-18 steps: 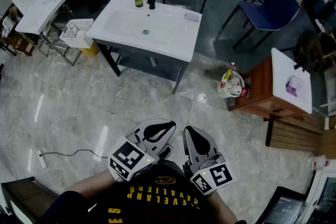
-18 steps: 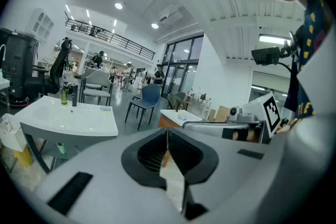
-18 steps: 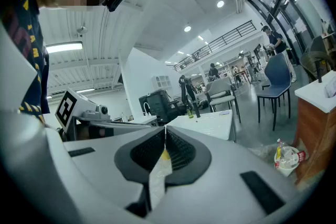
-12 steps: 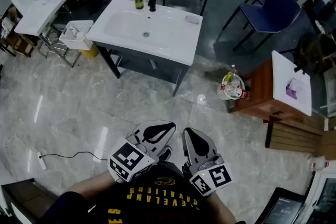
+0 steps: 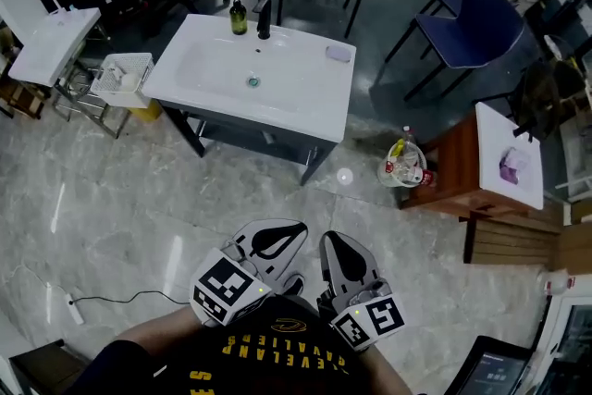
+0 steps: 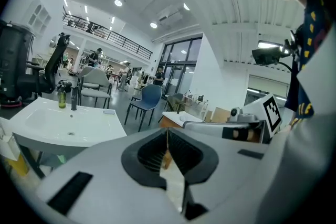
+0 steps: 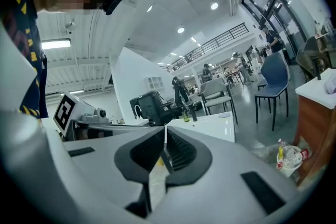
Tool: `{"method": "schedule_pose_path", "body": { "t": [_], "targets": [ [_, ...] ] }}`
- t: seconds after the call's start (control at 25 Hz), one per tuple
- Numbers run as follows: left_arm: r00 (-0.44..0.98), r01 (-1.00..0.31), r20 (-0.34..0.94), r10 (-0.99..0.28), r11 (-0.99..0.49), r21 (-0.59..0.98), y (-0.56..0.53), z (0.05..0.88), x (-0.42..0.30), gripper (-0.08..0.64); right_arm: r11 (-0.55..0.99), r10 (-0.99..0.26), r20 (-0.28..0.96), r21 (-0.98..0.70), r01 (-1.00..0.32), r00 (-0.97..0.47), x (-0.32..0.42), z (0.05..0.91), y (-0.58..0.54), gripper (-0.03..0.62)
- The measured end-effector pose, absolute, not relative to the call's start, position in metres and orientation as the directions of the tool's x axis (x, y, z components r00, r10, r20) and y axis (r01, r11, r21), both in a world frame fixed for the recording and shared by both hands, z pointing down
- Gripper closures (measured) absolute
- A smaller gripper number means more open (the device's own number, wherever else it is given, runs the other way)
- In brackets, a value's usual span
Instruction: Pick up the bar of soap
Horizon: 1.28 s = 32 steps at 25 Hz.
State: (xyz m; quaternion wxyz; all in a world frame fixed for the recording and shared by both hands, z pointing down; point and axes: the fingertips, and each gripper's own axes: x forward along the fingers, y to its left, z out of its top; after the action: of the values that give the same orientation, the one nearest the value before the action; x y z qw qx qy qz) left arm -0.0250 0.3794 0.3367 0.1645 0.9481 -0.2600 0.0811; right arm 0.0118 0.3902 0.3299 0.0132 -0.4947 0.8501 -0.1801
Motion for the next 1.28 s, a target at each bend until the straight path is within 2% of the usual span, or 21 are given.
{"method": "schedule_pose_path", "body": {
  "t": [0.28, 0.64, 1.0, 1.28],
  "targets": [
    [0.886, -0.462, 0.217, -0.410, -0.825, 0.326, 0.342, 0.348, -0.056, 0.546, 0.383, -0.870, 0.195, -0.316, -0.868, -0.454, -0.017, 0.338, 0.354, 0.571],
    [0.895, -0.447, 0.200, -0.400, -0.812, 0.375, 0.313, 0.360, -0.069, 0.546, 0.390, -0.851, 0.238, -0.312, -0.866, -0.469, -0.036, 0.348, 0.328, 0.571],
    [0.859, -0.512, 0.211, -0.466, -0.786, 0.346, 0.281, 0.364, -0.073, 0.546, 0.446, -0.817, 0.224, -0.336, -0.829, -0.531, -0.037, 0.358, 0.294, 0.571],
    [0.827, -0.562, 0.240, -0.509, -0.766, 0.312, 0.244, 0.361, -0.049, 0.546, 0.495, -0.786, 0.193, -0.373, -0.785, -0.587, -0.013, 0.358, 0.252, 0.572]
  ]
}}
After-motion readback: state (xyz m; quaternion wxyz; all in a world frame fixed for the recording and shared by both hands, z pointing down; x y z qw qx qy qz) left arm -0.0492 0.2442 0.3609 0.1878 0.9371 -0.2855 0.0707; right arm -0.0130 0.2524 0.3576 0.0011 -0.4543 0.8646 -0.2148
